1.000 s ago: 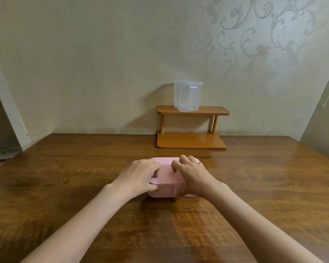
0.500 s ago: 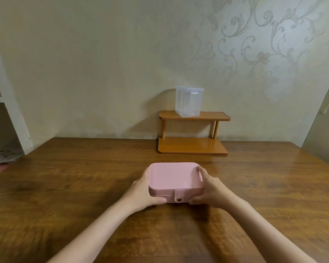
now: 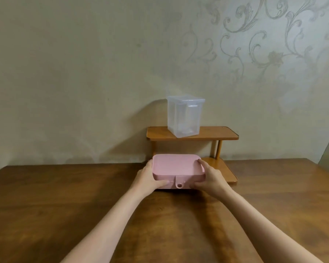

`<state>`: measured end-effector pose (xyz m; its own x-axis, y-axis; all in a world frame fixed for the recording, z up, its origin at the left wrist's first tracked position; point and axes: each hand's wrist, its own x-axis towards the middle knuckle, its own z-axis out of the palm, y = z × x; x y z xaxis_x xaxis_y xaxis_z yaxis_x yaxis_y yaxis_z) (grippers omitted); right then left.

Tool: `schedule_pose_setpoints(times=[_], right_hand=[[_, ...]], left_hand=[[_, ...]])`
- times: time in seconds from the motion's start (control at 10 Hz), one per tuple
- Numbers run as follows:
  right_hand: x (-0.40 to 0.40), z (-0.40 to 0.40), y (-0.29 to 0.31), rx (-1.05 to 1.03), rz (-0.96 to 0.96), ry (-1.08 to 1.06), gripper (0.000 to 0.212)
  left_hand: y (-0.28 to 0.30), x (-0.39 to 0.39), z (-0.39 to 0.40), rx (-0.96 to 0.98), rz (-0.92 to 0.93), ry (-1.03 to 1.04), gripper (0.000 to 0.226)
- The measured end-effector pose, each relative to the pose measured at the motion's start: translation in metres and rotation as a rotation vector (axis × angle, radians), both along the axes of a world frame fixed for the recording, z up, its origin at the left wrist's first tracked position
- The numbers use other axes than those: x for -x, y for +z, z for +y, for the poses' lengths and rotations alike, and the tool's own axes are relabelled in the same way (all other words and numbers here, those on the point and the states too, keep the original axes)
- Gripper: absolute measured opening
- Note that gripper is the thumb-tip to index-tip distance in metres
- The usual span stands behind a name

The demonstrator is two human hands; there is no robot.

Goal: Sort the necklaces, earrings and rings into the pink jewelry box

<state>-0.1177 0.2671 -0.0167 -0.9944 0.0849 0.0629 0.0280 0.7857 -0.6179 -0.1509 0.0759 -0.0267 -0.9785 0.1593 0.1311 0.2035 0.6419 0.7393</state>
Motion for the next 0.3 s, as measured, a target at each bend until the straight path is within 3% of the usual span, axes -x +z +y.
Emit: schedule_pose_setpoints(times=[0.3], right_hand=[[0.036, 0.009, -0.012, -0.115, -0.037, 0.027, 0.086]], left_hand=[[-0.015, 0.028, 0.01, -0.041, -0.002, 0.031, 0.079]])
